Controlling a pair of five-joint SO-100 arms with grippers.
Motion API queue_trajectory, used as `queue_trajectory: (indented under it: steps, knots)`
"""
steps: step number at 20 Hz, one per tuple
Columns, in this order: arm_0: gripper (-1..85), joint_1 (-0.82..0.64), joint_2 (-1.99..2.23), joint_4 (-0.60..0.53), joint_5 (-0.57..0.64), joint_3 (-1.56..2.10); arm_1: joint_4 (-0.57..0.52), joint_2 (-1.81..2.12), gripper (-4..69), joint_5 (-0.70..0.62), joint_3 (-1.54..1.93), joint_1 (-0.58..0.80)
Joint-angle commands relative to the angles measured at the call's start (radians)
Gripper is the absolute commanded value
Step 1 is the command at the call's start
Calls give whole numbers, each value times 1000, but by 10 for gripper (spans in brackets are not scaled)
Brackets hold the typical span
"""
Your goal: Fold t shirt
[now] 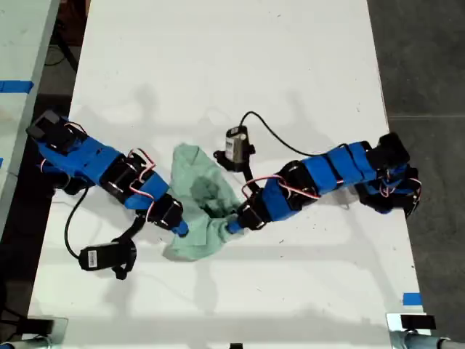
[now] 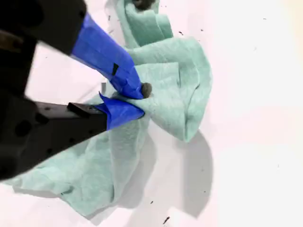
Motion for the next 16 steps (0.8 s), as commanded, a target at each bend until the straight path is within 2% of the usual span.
queue_trajectory:
  steps: [1, 3, 6, 7, 8, 9, 10, 11, 12, 15, 16]
  knots:
    - [-3, -91, 178, 55, 9, 61, -61, 87, 16, -83, -28, 87]
    - [-3, -160, 295, 64, 3, 212, -69, 83, 23, -120, -2, 160]
    - [4, -275, 535, 28, 0, 546, -92, 72, 181, -167, 34, 265]
    - [144, -310, 644, -6, 0, 669, -87, 74, 265, -176, 37, 301]
    - [242, -347, 761, -35, 2, 775, -74, 81, 399, -187, 37, 334]
    - [278, -382, 885, -46, 0, 864, -46, 94, 461, -195, 37, 371]
    - [325, -411, 1005, -49, 6, 928, -3, 115, 485, -207, 37, 413]
    - [336, -436, 1109, -38, 6, 965, 48, 143, 502, -218, 37, 453]
    - [388, -453, 1186, -26, 18, 976, 87, 175, 503, -221, 46, 489]
    - [329, -505, 1264, 17, 74, 954, 227, 273, 487, -229, 61, 577]
    - [299, -517, 1285, 32, 75, 950, 291, 311, 383, -216, 75, 604]
